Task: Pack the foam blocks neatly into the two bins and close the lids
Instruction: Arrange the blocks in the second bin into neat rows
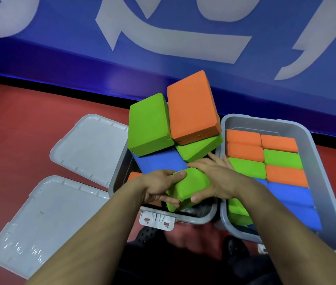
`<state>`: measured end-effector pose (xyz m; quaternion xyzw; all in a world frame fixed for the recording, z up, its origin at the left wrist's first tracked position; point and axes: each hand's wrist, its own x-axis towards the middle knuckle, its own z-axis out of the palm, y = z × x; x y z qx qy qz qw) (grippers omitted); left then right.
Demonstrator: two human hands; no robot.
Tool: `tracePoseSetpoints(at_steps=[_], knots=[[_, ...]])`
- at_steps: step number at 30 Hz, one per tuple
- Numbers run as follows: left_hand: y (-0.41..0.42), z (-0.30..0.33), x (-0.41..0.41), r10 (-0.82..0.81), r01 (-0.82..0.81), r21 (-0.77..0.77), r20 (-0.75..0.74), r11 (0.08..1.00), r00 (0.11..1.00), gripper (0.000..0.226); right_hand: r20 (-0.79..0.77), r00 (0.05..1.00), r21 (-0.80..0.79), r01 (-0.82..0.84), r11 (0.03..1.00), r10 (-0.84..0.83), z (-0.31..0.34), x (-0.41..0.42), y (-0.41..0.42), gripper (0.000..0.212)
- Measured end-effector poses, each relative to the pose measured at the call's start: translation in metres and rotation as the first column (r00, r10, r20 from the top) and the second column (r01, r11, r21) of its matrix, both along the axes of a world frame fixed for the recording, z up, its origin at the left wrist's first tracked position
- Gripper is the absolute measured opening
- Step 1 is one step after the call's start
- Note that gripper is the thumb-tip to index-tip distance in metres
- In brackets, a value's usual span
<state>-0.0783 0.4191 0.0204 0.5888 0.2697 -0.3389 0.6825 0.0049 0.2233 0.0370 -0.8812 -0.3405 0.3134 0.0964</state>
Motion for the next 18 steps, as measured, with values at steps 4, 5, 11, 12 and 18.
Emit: tracePoseSetpoints(at_steps=[4,5,11,12,18], knots=[[0.002,-0.001,0.0,0.012,-0.012,0.007,-0.011,1.0,1.0,0.059,0.03,0.999,0.103,-0.019,0.995,0.016,-0.008,0.002,0.0,0.098],[0.003,-0.001,-0.001,-0.001,0.001,0.015,-0.014,1.0,1.0,0.058,0.029,1.0,0.123,-0.006,0.992,0.002,-0.009,0.003,0.0,0.097],[0.041,-0.014,-0.002,-0.059,0.039,0.285,0.063,0.958,0.996,0.044,0.056,0.998,0.15,0.0,0.989,-0.008,-0.015,-0.002,-0.001,0.099],[0.056,-0.022,-0.002,-0.052,0.012,0.377,0.096,0.926,0.994,0.037,0.06,0.998,0.146,-0.006,0.989,-0.003,-0.014,-0.003,-0.002,0.097],[0.104,-0.068,-0.011,-0.511,0.373,0.832,-0.128,0.412,0.85,0.041,0.093,0.995,0.123,-0.038,0.992,0.026,-0.011,-0.013,0.001,0.087]])
